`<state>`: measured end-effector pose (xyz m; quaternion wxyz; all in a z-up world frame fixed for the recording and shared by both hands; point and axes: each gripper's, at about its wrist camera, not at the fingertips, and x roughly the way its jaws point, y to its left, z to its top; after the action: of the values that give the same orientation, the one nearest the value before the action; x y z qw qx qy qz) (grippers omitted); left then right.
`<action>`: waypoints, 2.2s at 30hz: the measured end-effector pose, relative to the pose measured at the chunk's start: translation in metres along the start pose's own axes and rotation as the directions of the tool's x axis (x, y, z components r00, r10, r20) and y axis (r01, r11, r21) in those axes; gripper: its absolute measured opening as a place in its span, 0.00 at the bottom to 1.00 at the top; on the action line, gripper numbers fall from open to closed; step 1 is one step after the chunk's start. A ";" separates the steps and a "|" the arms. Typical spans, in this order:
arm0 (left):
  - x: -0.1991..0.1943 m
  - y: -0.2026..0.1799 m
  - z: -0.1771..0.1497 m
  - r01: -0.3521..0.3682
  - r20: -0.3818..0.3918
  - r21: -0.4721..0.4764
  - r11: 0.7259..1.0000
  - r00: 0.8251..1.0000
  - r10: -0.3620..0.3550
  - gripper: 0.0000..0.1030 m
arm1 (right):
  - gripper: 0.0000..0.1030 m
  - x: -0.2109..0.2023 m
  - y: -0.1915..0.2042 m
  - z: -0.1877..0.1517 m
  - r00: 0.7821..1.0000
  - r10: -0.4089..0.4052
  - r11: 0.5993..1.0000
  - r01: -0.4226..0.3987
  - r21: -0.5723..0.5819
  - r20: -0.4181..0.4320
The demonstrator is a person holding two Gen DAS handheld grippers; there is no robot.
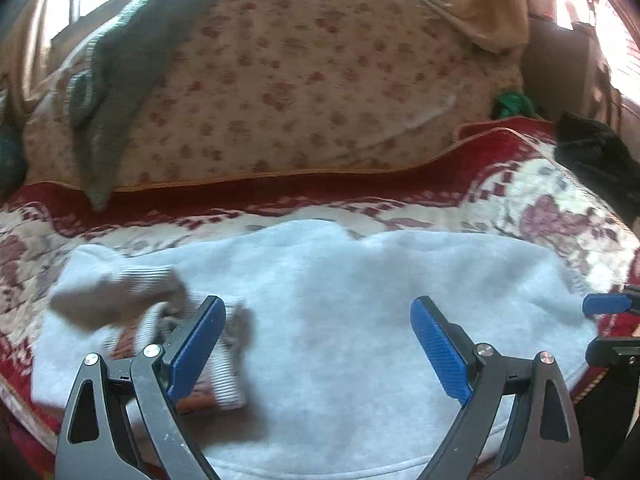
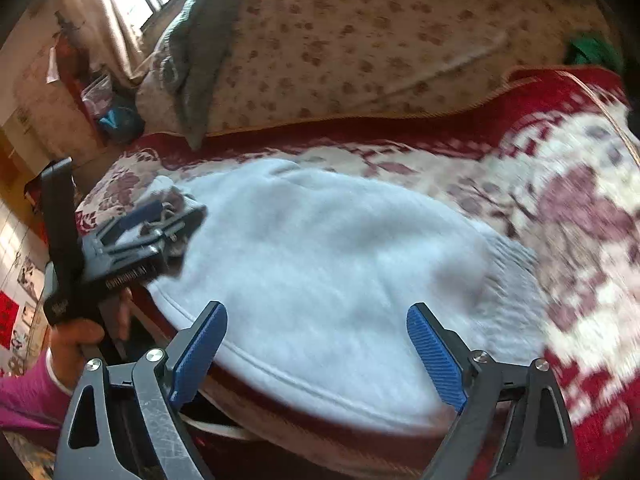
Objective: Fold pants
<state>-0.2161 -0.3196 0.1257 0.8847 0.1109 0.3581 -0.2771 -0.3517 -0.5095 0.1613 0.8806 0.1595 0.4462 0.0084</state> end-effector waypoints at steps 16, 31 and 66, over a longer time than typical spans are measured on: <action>0.052 -0.074 0.032 0.235 -0.127 0.145 0.961 0.968 -0.217 0.91 | 0.95 0.009 -0.066 -0.062 0.979 0.199 0.947 -0.181 0.264 -0.046; 0.059 -0.059 0.031 0.182 -0.130 0.045 0.982 0.976 -0.174 0.91 | 0.98 0.053 -0.073 -0.055 0.944 0.268 0.855 -0.326 0.403 0.193; 0.156 -0.133 0.073 0.852 -0.581 0.214 0.478 0.504 -0.638 0.66 | 0.48 0.030 -0.045 -0.032 0.959 0.162 0.971 -0.198 0.137 0.233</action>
<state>-0.1581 -0.5219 0.0695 0.5067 0.2093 0.4717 -0.6906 -0.3652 -0.5385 0.1073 0.9046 0.2689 0.3288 0.0355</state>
